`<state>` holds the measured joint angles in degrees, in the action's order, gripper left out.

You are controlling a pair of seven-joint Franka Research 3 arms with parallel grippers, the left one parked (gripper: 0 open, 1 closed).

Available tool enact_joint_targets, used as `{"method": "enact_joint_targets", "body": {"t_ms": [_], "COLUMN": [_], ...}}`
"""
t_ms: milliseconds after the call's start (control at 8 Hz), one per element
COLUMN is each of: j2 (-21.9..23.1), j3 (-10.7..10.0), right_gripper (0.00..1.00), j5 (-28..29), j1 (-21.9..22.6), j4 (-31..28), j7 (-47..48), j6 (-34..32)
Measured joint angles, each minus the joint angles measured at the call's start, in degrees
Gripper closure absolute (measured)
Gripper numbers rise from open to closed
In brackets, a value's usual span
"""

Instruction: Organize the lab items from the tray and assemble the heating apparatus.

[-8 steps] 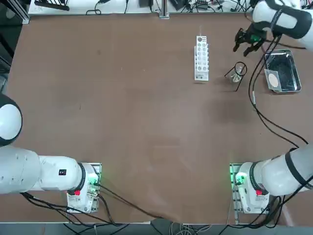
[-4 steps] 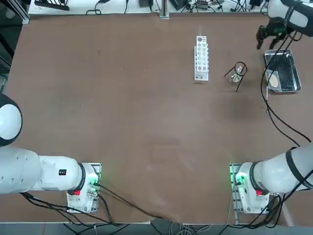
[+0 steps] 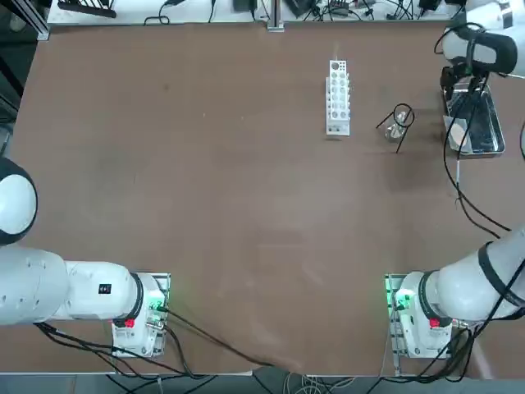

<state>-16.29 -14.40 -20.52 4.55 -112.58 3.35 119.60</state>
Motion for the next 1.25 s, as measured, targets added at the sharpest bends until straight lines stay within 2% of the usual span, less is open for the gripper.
{"method": "enact_joint_targets", "body": {"t_ms": [250,625,1250], "j2": [-4.74,-9.96,-13.82], "j3": [0.01,0.0,0.0], "right_gripper": [0.02,0.02,0.02], "j5": [-0.07,-0.12,-0.21], "j1": [-1.33,-3.42,-4.43], "j4": [0.02,0.05,0.08], "j7": [-0.07,-1.97,-2.32], "j6": [4.45,9.04,10.27]}}
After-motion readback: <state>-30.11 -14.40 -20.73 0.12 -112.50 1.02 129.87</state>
